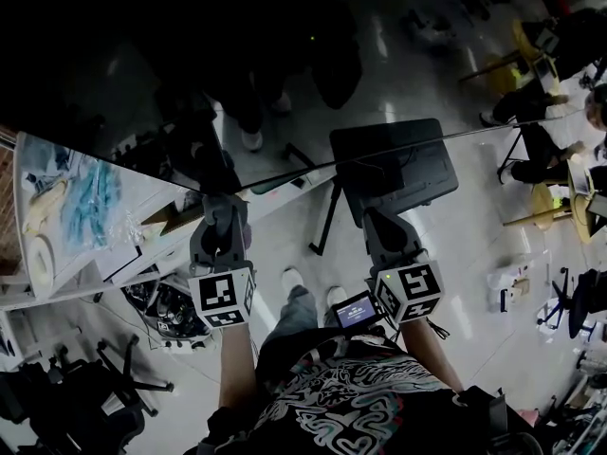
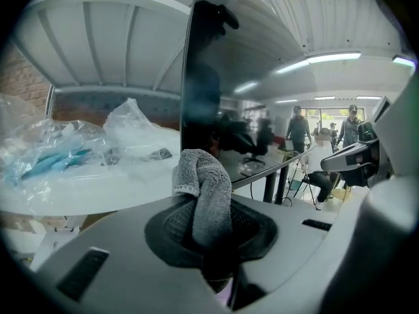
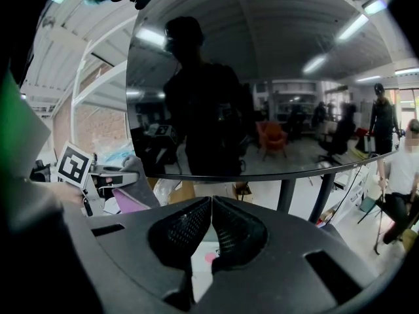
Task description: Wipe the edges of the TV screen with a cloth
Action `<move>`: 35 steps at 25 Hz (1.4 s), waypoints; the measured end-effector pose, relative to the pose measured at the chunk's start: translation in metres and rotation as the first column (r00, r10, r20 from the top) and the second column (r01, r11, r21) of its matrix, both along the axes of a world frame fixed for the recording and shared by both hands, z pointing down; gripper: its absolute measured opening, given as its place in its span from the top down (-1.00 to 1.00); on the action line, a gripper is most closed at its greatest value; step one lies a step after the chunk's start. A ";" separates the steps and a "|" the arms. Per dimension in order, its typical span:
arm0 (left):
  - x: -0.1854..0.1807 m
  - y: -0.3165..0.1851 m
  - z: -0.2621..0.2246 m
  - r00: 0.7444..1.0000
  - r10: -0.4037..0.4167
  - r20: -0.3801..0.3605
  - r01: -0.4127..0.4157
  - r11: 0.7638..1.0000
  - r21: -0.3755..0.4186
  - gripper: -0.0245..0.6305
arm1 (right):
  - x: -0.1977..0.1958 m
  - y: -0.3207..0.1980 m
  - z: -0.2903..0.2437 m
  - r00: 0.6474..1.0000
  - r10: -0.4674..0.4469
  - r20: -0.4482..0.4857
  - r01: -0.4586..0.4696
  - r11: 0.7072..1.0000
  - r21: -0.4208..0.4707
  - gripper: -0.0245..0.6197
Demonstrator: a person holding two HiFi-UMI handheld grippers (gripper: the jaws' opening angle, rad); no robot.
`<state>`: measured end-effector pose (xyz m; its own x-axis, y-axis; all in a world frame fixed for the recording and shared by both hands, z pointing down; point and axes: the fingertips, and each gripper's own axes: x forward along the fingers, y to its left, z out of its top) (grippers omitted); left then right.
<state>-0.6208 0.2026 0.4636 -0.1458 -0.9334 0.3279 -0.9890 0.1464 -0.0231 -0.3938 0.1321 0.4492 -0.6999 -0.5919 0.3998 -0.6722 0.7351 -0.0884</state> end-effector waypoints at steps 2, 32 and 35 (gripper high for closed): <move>0.001 -0.003 -0.002 1.000 0.014 0.009 -0.014 1.000 0.002 0.71 | -0.002 0.001 0.002 1.000 -0.008 0.000 0.008 1.000 -0.003 0.83; 0.019 -0.025 -0.003 0.974 0.225 -0.002 -0.224 0.974 0.024 0.71 | -0.025 0.009 0.001 0.997 0.074 0.021 -0.074 0.997 0.022 0.83; 0.019 -0.027 -0.005 0.969 0.248 -0.006 -0.248 0.969 0.022 0.71 | -0.025 0.010 0.000 0.995 0.098 0.026 -0.099 0.995 0.013 0.83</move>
<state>-0.6015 0.1757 0.4582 0.0933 -0.9468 0.3080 -0.9946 -0.1027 -0.0142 -0.4189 0.1418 0.4488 -0.6476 -0.6642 0.3735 -0.7391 0.6666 -0.0962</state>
